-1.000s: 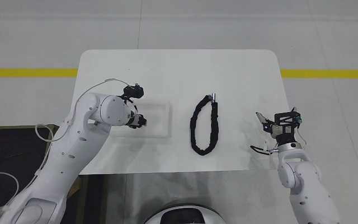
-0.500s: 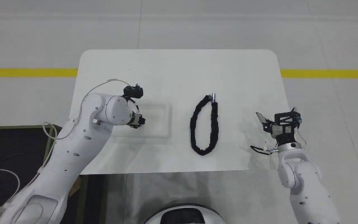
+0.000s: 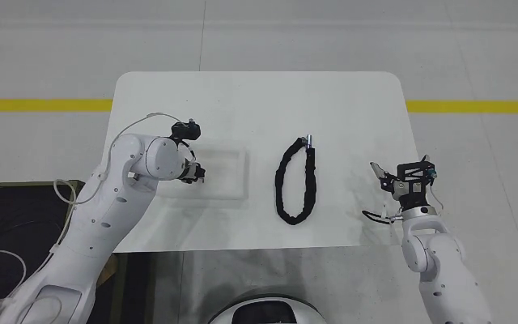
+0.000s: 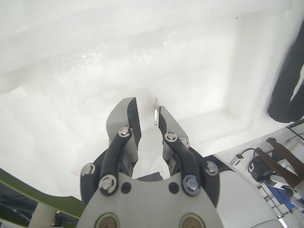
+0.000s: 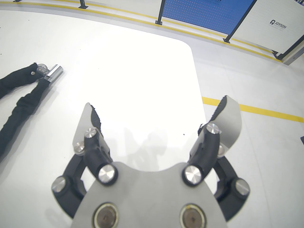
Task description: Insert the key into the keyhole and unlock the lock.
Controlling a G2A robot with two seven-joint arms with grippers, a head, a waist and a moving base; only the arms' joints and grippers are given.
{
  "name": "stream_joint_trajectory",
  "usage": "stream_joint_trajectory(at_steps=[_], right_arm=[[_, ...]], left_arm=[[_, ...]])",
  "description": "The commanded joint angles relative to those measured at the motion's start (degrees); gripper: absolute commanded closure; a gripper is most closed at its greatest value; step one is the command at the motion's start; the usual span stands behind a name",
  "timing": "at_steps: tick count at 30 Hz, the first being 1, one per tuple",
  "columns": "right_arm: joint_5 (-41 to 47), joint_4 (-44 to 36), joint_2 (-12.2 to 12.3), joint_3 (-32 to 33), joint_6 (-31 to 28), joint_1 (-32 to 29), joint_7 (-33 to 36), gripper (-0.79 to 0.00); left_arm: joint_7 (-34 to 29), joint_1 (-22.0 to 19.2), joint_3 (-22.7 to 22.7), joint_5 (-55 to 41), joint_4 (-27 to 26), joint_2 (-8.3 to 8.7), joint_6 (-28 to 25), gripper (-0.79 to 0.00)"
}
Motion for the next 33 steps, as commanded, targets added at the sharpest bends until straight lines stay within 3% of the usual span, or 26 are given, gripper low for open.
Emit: stream_joint_trajectory(at_steps=[1, 12, 15, 23, 33], right_arm=[[0.0, 0.0, 0.0, 0.0, 0.0, 0.0, 0.0, -0.785], [0.0, 0.0, 0.0, 0.0, 0.0, 0.0, 0.0, -0.785], [0.0, 0.0, 0.0, 0.0, 0.0, 0.0, 0.0, -0.785], [0.0, 0.0, 0.0, 0.0, 0.0, 0.0, 0.0, -0.785], [0.0, 0.0, 0.0, 0.0, 0.0, 0.0, 0.0, -0.785]], left_arm=[[0.16, -0.44, -0.25, -0.94, 0.45, -0.11, 0.17, -0.148], [0.06, -3.47, 1.25, -3.87, 4.24, -0.5, 0.06, -0.086], [0.28, -3.89, 1.52, -3.94, 4.52, -0.48, 0.28, 0.0], [0.45, -4.78, 3.29, -4.48, 6.03, -0.57, 0.45, 0.0], [4.61, -0.68, -2.66, -2.76, -4.31, 1.26, 4.61, 0.0]])
